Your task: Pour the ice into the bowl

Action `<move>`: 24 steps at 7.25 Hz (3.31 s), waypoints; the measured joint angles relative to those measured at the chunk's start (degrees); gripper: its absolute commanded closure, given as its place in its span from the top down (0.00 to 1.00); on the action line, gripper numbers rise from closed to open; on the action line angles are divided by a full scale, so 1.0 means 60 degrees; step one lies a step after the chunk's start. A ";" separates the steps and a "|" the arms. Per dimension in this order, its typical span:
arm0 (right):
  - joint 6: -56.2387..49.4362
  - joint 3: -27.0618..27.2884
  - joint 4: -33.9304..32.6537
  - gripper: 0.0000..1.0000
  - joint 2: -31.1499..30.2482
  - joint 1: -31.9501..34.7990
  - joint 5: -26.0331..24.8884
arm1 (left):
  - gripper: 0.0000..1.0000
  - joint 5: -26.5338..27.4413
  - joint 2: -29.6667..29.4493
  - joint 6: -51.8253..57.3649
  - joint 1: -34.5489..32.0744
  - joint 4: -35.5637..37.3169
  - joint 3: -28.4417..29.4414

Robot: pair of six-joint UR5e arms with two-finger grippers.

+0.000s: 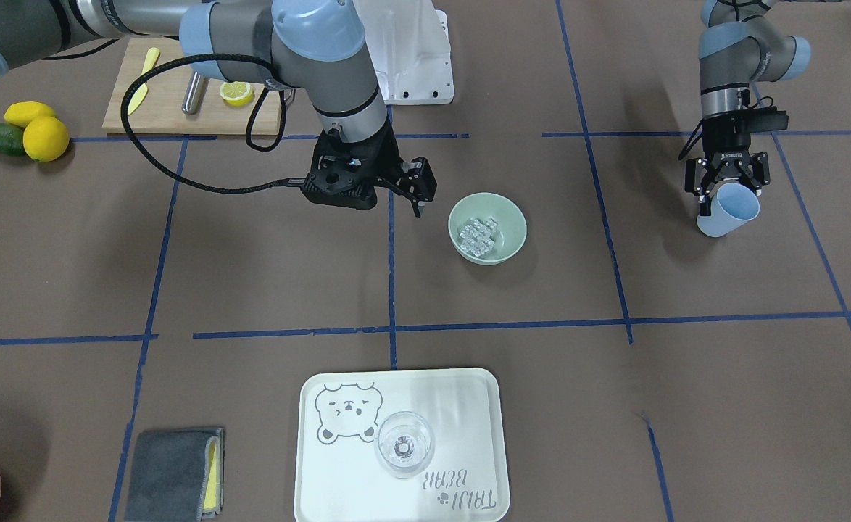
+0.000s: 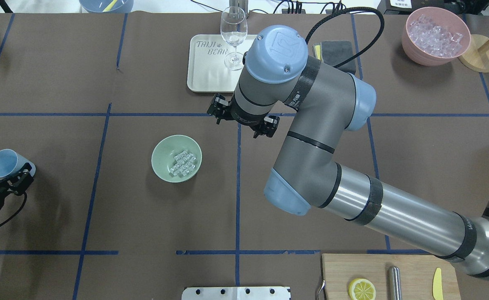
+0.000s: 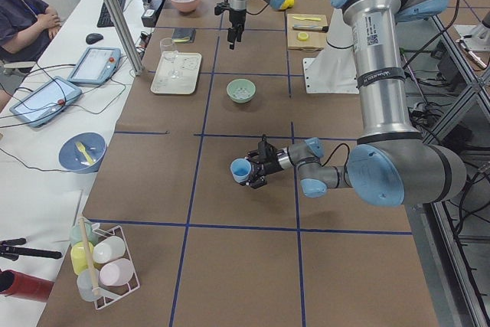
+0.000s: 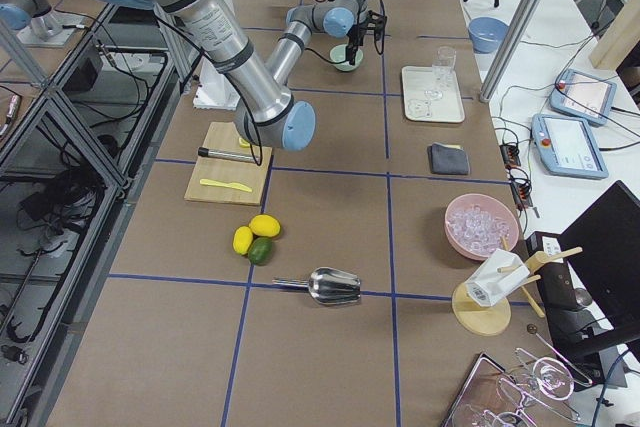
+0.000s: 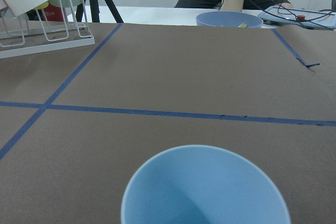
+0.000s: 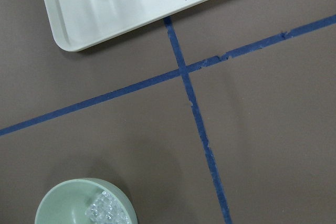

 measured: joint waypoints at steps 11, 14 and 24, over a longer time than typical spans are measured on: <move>-0.0011 0.0799 0.0003 1.00 -0.0567 0.0187 0.0067 | 0.00 0.0010 -0.0236 0.1252 -0.0063 -0.0018 -0.0947; -0.0726 0.2614 0.0011 1.00 -0.2286 0.0409 0.0116 | 0.00 0.0045 -0.0405 0.3699 -0.0064 0.0087 -0.1843; -0.1078 0.2889 0.0029 1.00 -0.2749 0.0639 0.0139 | 0.00 -0.0394 -0.4066 0.7551 -0.0057 0.5291 -0.3114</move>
